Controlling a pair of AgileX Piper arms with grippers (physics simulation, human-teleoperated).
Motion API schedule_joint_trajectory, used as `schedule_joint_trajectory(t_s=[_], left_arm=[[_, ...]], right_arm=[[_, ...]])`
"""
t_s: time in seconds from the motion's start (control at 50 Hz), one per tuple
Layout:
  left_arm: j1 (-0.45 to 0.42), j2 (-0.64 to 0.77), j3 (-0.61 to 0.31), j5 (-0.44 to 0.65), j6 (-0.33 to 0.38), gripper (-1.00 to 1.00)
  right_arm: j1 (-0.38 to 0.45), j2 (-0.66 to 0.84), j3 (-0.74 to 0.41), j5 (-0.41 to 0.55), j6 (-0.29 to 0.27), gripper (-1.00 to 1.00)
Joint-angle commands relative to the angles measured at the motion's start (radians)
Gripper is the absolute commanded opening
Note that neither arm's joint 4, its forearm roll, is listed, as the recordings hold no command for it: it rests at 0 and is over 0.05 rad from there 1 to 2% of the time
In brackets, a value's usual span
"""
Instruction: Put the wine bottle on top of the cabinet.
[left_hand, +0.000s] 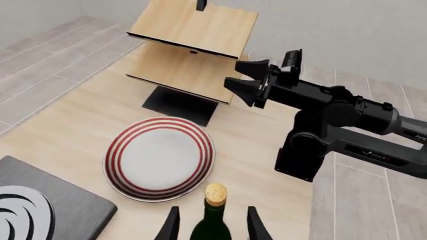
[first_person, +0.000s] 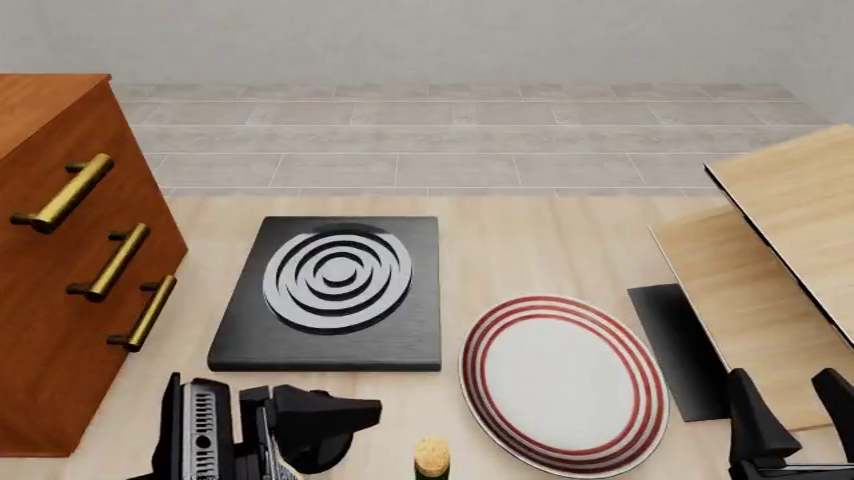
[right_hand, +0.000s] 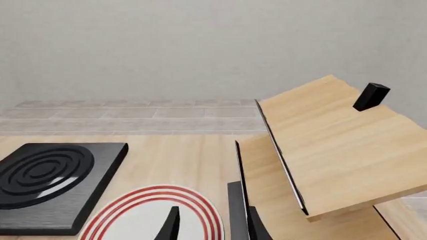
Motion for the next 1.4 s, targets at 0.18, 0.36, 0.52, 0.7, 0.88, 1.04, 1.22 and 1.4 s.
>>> schedule_joint_trajectory(t_s=[0.18,0.36,0.52,0.7,0.88,1.04,1.22,1.4], left_arm=[[-0.014,0.048,0.002,-0.045,-0.045,1.00],[-0.019,0.073,-0.006,-0.048,-0.051,1.00],[0.012,0.109,-0.013,-0.037,-0.017,1.00],[-0.003,0.154,-0.028,-0.068,-0.036,1.00],[-0.014,0.193,-0.043,-0.083,-0.029,1.00],[-0.017,0.200,-0.053,-0.081,-0.035,1.00],[-0.026,0.219,-0.066,-0.074,-0.038,1.00],[-0.023,0.225,-0.057,-0.085,-0.055,1.00]], right_arm=[[0.000,-0.007,0.000,0.006,0.000,1.00],[0.000,-0.003,0.001,0.002,0.000,1.00],[0.000,0.002,0.002,-0.003,0.000,1.00],[0.000,0.002,0.001,-0.003,0.000,1.00],[0.000,0.000,0.000,0.000,0.000,1.00],[0.000,-0.002,0.000,0.001,0.000,1.00],[0.000,0.002,0.001,-0.003,0.000,1.00],[0.000,0.000,0.000,0.000,0.000,1.00]])
